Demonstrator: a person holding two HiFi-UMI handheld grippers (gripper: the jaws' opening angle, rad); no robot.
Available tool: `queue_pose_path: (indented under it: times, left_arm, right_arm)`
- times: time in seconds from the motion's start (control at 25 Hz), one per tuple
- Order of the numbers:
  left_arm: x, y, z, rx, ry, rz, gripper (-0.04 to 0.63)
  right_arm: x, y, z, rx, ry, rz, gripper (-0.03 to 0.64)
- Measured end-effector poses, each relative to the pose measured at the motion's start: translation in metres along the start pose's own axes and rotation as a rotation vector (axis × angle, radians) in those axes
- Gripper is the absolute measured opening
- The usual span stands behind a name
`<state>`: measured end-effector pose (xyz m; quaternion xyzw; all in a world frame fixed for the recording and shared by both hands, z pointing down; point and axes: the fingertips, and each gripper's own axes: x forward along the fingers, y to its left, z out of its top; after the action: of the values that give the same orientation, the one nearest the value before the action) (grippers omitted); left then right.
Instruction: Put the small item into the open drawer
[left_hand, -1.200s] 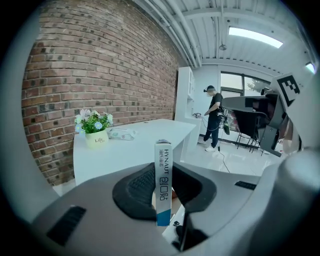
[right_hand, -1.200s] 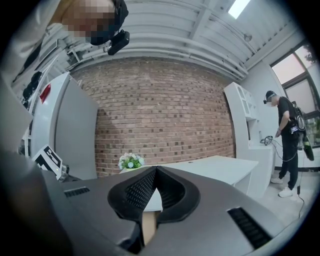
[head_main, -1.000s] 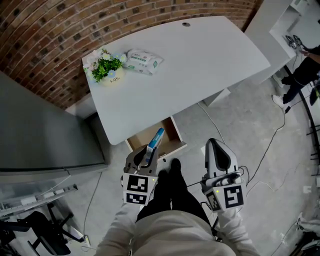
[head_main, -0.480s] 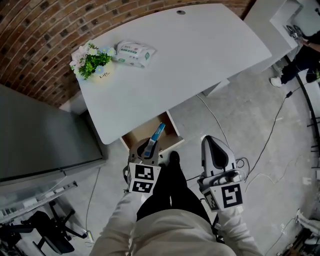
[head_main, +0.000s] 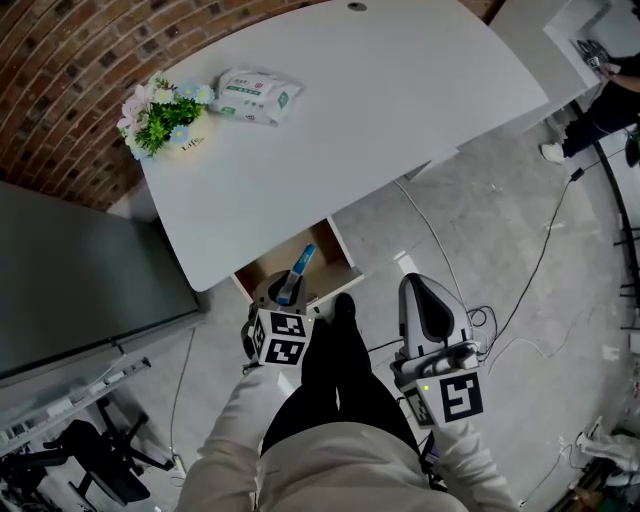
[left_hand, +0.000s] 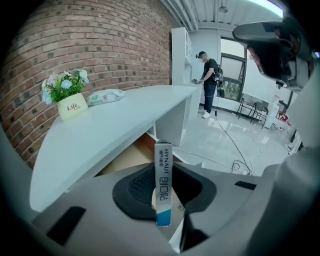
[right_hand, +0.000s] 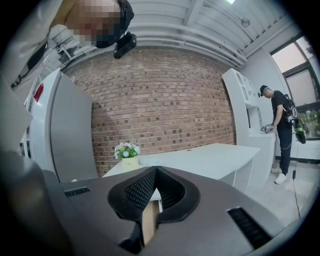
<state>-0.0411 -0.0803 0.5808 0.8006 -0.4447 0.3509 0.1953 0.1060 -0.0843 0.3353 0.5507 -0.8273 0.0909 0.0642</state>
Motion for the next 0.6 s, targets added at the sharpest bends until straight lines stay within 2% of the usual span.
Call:
queue_pose_path:
  times: [0.32,0.6]
  left_arm:
    - [0.043,0.011,-0.029,0.001,0.102,0.022,0.092]
    - [0.071,0.023,-0.054,-0.028,0.183,0.037,0.092]
  right_arm:
    - [0.01,-0.002,-0.022,0.019,0.067,0.012,0.026]
    - [0.017,-0.003,-0.034,0.022,0.079,0.03,0.026]
